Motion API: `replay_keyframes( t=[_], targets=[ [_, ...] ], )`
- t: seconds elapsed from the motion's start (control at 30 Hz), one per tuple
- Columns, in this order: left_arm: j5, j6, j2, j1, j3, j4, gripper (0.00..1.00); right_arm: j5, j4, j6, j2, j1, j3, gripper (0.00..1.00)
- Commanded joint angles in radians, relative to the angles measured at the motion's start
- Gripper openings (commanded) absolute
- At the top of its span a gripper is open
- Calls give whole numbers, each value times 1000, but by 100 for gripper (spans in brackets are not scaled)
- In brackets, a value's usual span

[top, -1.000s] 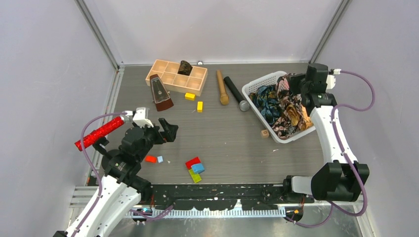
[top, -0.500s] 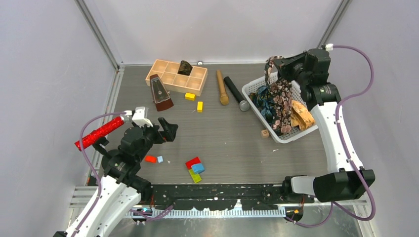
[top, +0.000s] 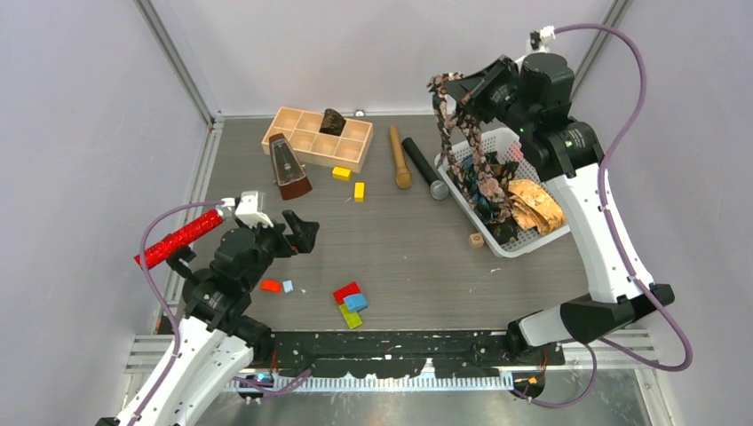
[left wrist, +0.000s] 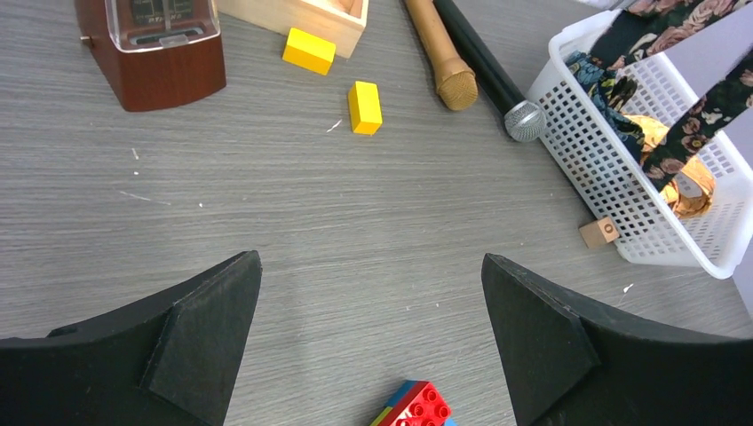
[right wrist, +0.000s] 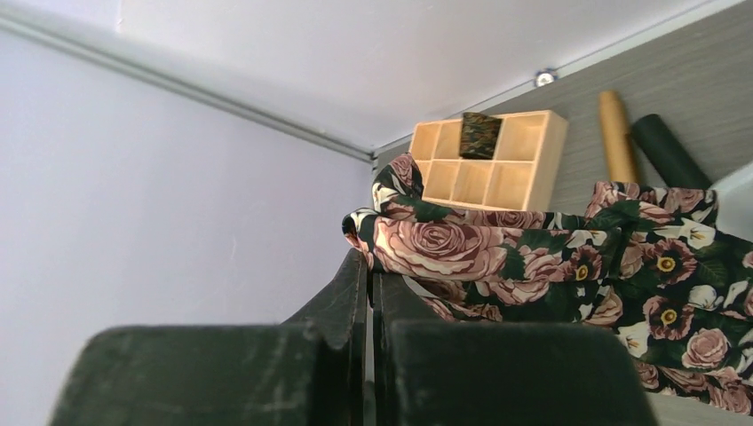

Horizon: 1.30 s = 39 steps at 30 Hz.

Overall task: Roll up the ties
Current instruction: Pick up the tie from the bin, then close the tie at the center of the board.

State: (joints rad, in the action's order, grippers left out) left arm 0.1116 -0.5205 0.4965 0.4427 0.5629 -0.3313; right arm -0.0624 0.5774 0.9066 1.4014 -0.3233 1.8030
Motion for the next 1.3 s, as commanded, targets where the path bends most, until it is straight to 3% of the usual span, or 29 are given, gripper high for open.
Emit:
replay_keyframes(
  t=[0.0, 0.27, 0.47, 0.83, 1.03, 1.17, 1.27],
  targets=[
    [1, -3, -22, -5, 59, 1, 98, 19, 44, -78, 44, -78, 155, 1],
    [32, 0, -45, -5, 72, -39, 98, -18, 133, -136, 151, -194, 379, 1],
    [134, -11, -24, -5, 118, -154, 98, -32, 216, -175, 262, -313, 551, 0],
    [197, -22, -48, -6, 164, -231, 99, 39, 221, -203, 334, -492, 575, 0],
    [226, -28, -78, -4, 178, -255, 97, 32, 172, -215, 257, -526, 380, 0],
    [234, -31, -93, -4, 181, -270, 96, -12, 22, -217, 156, -527, -5, 1],
    [242, -33, -99, -5, 184, -278, 96, -68, -121, -172, 126, -528, -205, 6]
  ],
)
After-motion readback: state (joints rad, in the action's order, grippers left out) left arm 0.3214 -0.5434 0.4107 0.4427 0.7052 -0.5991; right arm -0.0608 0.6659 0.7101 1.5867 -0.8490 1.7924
